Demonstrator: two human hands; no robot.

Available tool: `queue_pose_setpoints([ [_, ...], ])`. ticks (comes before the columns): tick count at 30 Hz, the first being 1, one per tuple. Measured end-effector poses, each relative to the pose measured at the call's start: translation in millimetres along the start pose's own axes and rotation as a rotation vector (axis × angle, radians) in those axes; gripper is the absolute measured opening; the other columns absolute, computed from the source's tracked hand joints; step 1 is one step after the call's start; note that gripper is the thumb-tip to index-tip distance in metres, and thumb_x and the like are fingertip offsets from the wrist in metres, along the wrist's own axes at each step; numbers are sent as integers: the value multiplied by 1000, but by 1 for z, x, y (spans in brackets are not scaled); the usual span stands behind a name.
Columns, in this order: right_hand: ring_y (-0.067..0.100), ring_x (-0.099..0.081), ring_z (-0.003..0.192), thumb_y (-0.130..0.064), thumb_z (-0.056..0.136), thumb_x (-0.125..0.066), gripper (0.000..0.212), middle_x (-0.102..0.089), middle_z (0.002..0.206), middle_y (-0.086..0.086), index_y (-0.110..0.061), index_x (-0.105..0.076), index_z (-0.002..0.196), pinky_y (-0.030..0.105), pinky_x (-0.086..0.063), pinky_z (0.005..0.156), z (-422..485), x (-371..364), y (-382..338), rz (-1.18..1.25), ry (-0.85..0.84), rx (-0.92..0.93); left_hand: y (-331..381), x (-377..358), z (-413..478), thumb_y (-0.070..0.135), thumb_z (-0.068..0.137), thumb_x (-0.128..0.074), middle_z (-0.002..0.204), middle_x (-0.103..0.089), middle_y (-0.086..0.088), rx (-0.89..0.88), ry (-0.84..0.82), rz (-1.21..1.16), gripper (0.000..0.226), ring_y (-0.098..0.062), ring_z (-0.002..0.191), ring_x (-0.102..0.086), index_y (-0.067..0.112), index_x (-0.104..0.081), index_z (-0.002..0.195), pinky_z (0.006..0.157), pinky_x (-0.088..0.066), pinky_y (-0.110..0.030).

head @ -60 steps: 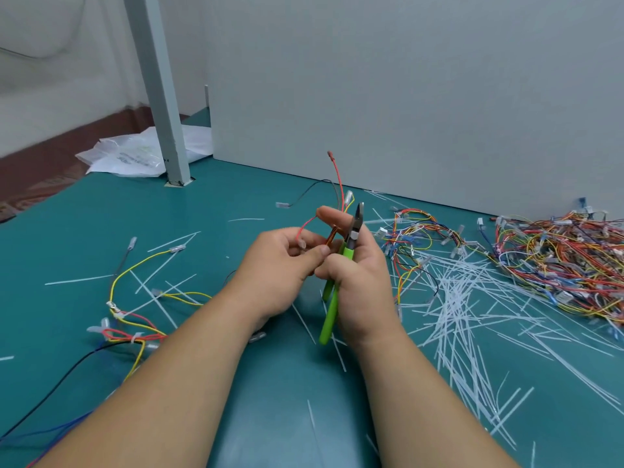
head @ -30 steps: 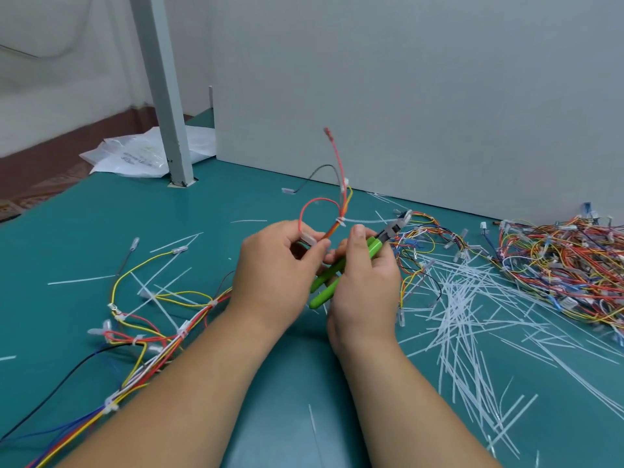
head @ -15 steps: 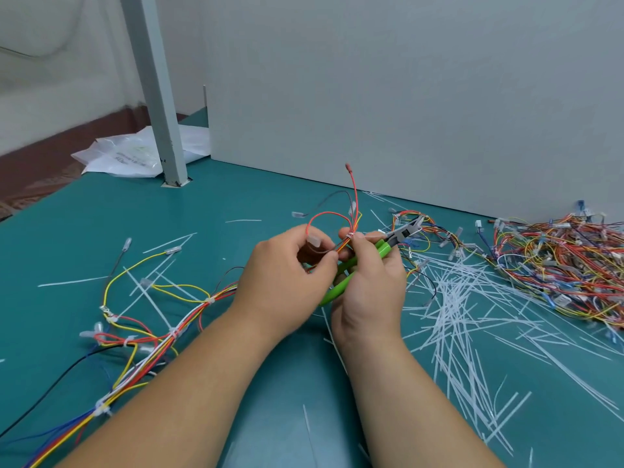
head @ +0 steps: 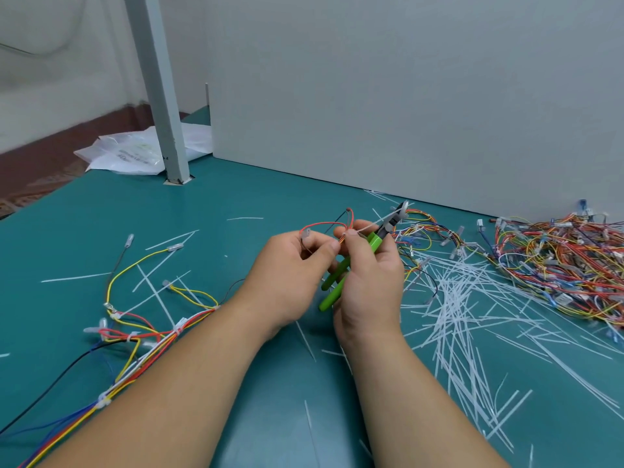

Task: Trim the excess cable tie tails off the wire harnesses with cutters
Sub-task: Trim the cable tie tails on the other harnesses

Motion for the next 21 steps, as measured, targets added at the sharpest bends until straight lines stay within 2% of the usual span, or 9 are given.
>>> queue_pose_setpoints([
  [3,23,-63,83,-23,74,-69,13,-70,89,4,-34,-71,78,43,-48,74,0,0,1,16,1,-2,-3,-2,1,21,105,-54,53,-53,19,34,-49,15,27,1,52,-45,15,-76,91,57,-37,-16],
  [5,19,-61,68,-20,77,-67,14,-68,83,4,-34,-70,79,35,-49,60,0,-1,0,55,-32,-4,-2,-3,0,17,105,-54,62,-59,13,19,-52,-45,26,-5,54,-48,11,-74,89,57,-40,-17],
  [7,14,-56,56,-19,82,-65,11,-64,77,4,-29,-66,86,25,-43,47,0,-3,0,111,-61,-11,0,-3,-1,11,103,-56,72,-71,3,3,-35,-130,23,-7,55,-56,9,-73,87,54,-43,-13],
  [8,15,-56,57,-22,83,-64,10,-63,76,3,-28,-65,91,26,-43,49,0,-2,0,106,-56,-11,0,0,0,11,102,-57,77,-75,1,-1,-2,-165,22,-7,55,-59,11,-74,88,53,-44,-12],
  [10,19,-54,72,-33,82,-64,16,-59,80,-2,-29,-67,97,34,-44,65,1,1,1,23,-23,-12,-1,7,3,13,101,-60,79,-78,-2,-14,102,-195,18,-8,54,-61,14,-75,91,53,-46,-12],
  [12,18,-50,91,-43,73,-66,36,-55,94,-3,-30,-65,106,39,-41,85,0,1,2,-46,-19,-39,-2,14,5,16,100,-63,78,-77,-1,-46,204,-191,15,-9,53,-61,16,-76,92,55,-47,-14],
  [14,15,-48,101,-46,65,-65,54,-54,106,-6,-31,-60,117,39,-39,93,-2,-1,4,-83,-67,-68,-3,19,7,18,99,-65,75,-76,1,-95,281,-160,14,-8,53,-60,21,-76,91,55,-46,-14],
  [17,4,-49,86,-37,69,-61,58,-56,94,-22,-34,-52,127,27,-40,82,-5,-6,4,-264,-165,-20,-1,23,7,20,99,-66,74,-76,4,-151,342,-136,16,-8,52,-60,27,-76,88,57,-47,-18],
  [21,3,-56,80,-41,67,-68,49,-58,91,-10,-34,-52,112,16,-44,74,-14,-12,7,-358,-201,19,2,29,6,21,99,-66,71,-73,9,-214,412,-75,19,-5,52,-60,30,-75,84,59,-51,-18],
])
Point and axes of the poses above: each hand's wrist, its own z-axis towards the middle knuckle, its own x-axis out of the back of the hand, y = z × x, the point moved 4 cm from there along z, towards the middle knuckle
